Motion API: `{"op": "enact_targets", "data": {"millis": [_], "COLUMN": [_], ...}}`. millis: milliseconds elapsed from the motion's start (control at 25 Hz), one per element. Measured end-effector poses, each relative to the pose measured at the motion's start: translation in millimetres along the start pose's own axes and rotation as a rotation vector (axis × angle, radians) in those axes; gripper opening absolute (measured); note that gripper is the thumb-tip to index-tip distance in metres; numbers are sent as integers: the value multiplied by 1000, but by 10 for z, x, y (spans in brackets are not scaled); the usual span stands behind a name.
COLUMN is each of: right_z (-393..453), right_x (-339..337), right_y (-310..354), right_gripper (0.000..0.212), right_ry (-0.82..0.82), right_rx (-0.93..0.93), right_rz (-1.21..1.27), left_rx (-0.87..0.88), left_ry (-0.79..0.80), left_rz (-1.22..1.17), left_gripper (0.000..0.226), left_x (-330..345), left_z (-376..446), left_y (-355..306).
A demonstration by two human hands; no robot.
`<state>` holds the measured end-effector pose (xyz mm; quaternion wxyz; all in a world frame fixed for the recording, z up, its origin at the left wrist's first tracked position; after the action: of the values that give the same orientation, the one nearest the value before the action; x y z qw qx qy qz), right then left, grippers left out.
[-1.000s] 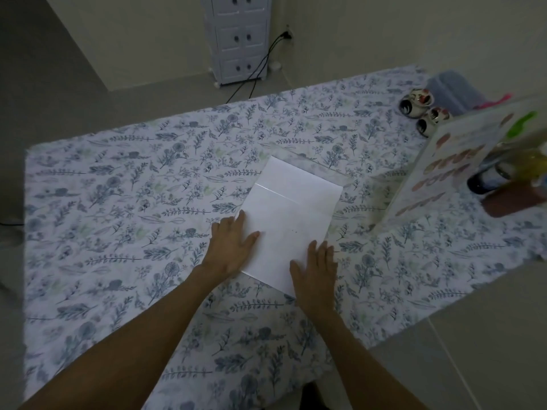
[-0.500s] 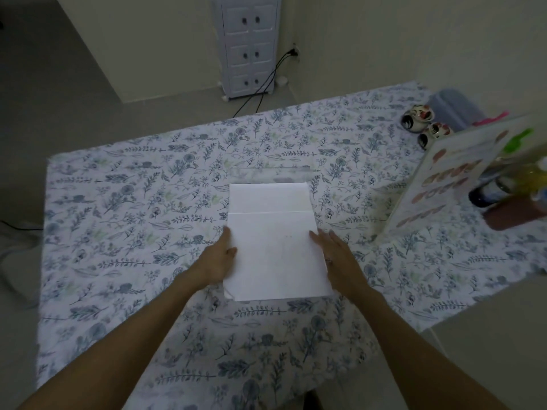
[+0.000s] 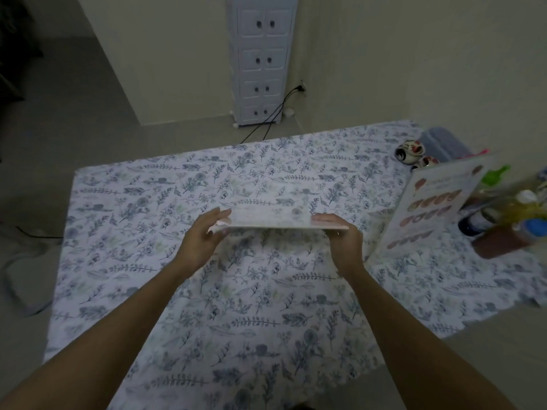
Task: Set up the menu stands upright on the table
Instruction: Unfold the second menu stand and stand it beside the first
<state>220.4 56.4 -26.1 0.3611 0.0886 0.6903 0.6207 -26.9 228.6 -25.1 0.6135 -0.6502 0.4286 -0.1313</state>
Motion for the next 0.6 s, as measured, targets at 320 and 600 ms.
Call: {"op": "enact_targets", "data": {"millis": [320,600], "right_z": [204,88], "right_x": [-99,21], "right_y": [281,227], "right_gripper": [20,15], "right_ry": [143,358], "right_rx": [97,163], "right_rz": [-34,76], "left_rx": [99,42], "left_ry": [-239,-429], "left_rz": [-325,-442], "left_gripper": [11,10], "left_x": [135,313], "left_z": [-229,-803], "left_y": [-24,103]}}
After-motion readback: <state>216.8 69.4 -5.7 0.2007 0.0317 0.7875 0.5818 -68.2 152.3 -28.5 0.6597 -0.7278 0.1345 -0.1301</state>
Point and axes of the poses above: each hand's wrist, its own z-axis towards the middle knuckle, its own x-axis out of the palm, y = z × x, the point moved 7 cm from there along z, towards the middle knuckle, and after that the axes turned 9 degrees about y, right-handed, at the moved point
